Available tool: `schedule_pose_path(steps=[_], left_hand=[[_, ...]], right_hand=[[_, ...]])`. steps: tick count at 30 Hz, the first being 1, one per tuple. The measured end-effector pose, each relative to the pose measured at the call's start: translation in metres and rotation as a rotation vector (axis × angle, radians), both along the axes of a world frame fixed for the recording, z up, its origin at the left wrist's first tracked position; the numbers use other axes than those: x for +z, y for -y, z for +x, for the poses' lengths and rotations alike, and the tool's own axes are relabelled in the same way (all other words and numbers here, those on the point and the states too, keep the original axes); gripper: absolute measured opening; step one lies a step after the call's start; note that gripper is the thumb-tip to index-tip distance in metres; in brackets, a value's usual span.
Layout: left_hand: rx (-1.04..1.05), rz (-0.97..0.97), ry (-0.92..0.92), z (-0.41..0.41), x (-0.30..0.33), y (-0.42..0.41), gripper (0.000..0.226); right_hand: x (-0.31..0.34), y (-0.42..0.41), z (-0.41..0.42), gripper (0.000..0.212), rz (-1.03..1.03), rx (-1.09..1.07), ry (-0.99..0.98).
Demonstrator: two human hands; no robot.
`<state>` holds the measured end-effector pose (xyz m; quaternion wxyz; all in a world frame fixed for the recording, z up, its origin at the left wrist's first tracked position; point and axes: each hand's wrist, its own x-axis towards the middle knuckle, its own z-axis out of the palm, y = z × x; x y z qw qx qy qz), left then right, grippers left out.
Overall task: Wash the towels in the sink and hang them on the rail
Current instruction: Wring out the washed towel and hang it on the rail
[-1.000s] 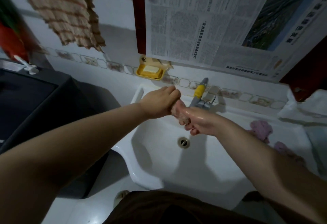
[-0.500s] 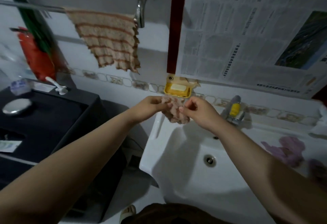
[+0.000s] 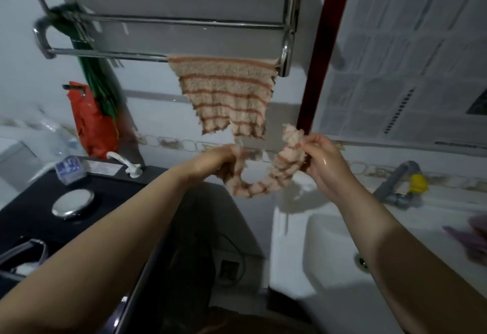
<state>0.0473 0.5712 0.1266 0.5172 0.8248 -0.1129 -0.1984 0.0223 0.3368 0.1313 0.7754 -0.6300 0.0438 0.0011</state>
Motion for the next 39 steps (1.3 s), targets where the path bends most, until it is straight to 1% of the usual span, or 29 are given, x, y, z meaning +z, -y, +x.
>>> schedule_pose_path(steps=[1,2,3,5,6,8,10,11,12,13,14,16,18,19,21,22,23,24,26,27,28,30,31,32,34,36,37,38,39], left_hand=[[-0.098,0.125,0.026,0.0,0.002,-0.006,0.037],[-0.173,0.187,0.057,-0.001,0.005,-0.008,0.042],[-0.227,0.153,0.071,-0.002,0.008,-0.008,0.045],[-0.246,-0.047,0.097,-0.005,0.008,-0.001,0.044],[-0.192,-0.125,0.132,-0.007,0.007,0.004,0.044],[-0.054,-0.181,0.241,-0.007,0.004,0.01,0.042],[0.012,-0.154,0.39,-0.004,0.004,0.011,0.027],[0.027,-0.116,0.457,-0.002,0.007,0.009,0.027],[0.039,-0.085,0.485,-0.002,0.011,0.006,0.036],[0.048,-0.081,0.471,-0.001,0.014,0.003,0.045],[0.06,-0.135,0.423,-0.001,0.018,0.0,0.048],[0.101,-0.299,0.293,0.001,0.023,-0.004,0.041],[0.111,-0.392,0.233,0.0,0.029,-0.004,0.039],[0.116,-0.394,0.249,0.0,0.03,-0.002,0.038],[0.156,-0.348,0.311,-0.001,0.035,0.002,0.033],[0.18,-0.325,0.334,0.0,0.038,0.003,0.032],[0.197,-0.317,0.344,0.001,0.04,0.003,0.03],[0.203,-0.309,0.353,0.003,0.042,0.002,0.03],[0.183,-0.244,0.35,0.005,0.043,-0.003,0.027],[0.161,-0.199,0.325,0.006,0.042,-0.006,0.025],[0.131,-0.181,0.274,0.006,0.04,-0.009,0.022],[0.063,-0.244,0.094,0.005,0.037,-0.014,0.016],[0.033,-0.293,0.012,0.003,0.036,-0.015,0.014],[0.021,-0.312,-0.017,0.004,0.035,-0.016,0.012],[0.048,-0.251,0.047,0.007,0.036,-0.018,0.012],[0.054,-0.202,0.182,0.008,0.037,-0.017,0.009],[0.04,-0.211,0.223,0.007,0.04,-0.016,0.006],[0.029,-0.222,0.261,0.008,0.04,-0.014,0.009],[0.041,-0.238,0.276,0.01,0.04,-0.013,0.021]], right_hand=[[0.004,-0.007,-0.002,0.008,0.046,0.045,0.006],[0.008,-0.015,-0.003,0.014,0.087,0.089,0.013],[0.012,-0.024,-0.004,0.023,0.109,0.13,0.023],[0.018,-0.04,-0.006,0.035,0.09,0.165,0.041],[0.021,-0.048,-0.006,0.038,0.025,0.153,0.042],[0.022,-0.058,-0.003,0.044,-0.17,0.097,0.037],[0.026,-0.064,0.0,0.049,-0.338,0.057,0.048],[0.029,-0.065,0.001,0.047,-0.411,0.046,0.07],[0.032,-0.065,0.002,0.043,-0.479,0.035,0.09],[0.036,-0.064,0.002,0.037,-0.523,0.03,0.107],[0.04,-0.062,0.003,0.031,-0.551,0.035,0.126],[0.046,-0.059,0.004,0.027,-0.599,0.064,0.161],[0.048,-0.06,0.004,0.041,-0.543,0.065,0.123],[0.048,-0.062,0.003,0.052,-0.437,0.09,0.053],[0.045,-0.067,-0.001,0.073,-0.178,0.271,-0.107],[0.043,-0.071,-0.006,0.077,-0.131,0.352,-0.149],[0.04,-0.075,-0.009,0.074,-0.166,0.383,-0.159],[0.039,-0.079,-0.01,0.065,-0.274,0.348,-0.143],[0.037,-0.081,-0.004,0.05,-0.549,0.167,-0.063],[0.037,-0.079,0.0,0.048,-0.637,0.096,-0.018],[0.038,-0.078,0.004,0.046,-0.703,0.053,0.031],[0.045,-0.075,0.006,0.039,-0.85,0.015,0.165],[0.047,-0.075,0.005,0.038,-0.925,0.04,0.225],[0.048,-0.075,0.005,0.041,-0.981,0.092,0.275],[0.047,-0.075,0.006,0.054,-1.059,0.221,0.286],[0.043,-0.075,0.009,0.061,-1.06,0.256,0.303],[0.042,-0.075,0.011,0.054,-1.031,0.21,0.34],[0.042,-0.077,0.013,0.045,-0.993,0.132,0.392],[0.043,-0.078,0.014,0.037,-0.941,0.044,0.438]])
